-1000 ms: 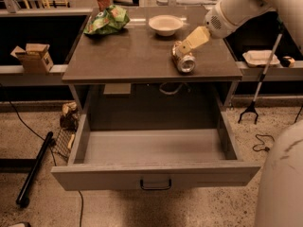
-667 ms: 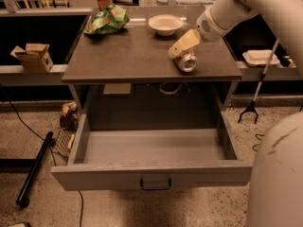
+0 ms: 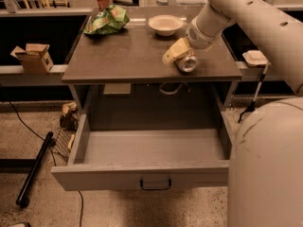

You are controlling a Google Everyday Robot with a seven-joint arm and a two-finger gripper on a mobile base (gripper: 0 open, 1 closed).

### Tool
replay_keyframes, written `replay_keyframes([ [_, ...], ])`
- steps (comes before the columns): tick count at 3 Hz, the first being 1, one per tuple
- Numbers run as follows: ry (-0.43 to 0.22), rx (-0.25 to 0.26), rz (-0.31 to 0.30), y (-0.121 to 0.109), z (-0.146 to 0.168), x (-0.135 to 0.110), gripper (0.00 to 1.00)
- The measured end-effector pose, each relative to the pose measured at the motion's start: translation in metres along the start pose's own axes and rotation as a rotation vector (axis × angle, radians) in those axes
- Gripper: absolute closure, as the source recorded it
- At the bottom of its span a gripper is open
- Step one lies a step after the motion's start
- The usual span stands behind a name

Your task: Place orange can into top drawer

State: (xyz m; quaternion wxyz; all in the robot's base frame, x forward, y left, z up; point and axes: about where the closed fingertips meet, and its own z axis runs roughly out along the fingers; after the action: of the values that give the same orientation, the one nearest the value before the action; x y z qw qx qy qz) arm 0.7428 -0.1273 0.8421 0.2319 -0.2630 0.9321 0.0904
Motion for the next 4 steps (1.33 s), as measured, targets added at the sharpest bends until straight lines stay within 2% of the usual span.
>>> replay_keyframes([
  [1,0.024,0.048,0.027,-0.009,0.008,0.001,0.18],
  [2,0.027,0.081,0.032,-0.015,0.008,0.003,0.41],
  [3,-0.008,0.072,0.007,-0.013,0.001,0.004,0.64],
  [4,-0.133,0.0,-0.061,0.003,-0.025,0.006,0.87],
])
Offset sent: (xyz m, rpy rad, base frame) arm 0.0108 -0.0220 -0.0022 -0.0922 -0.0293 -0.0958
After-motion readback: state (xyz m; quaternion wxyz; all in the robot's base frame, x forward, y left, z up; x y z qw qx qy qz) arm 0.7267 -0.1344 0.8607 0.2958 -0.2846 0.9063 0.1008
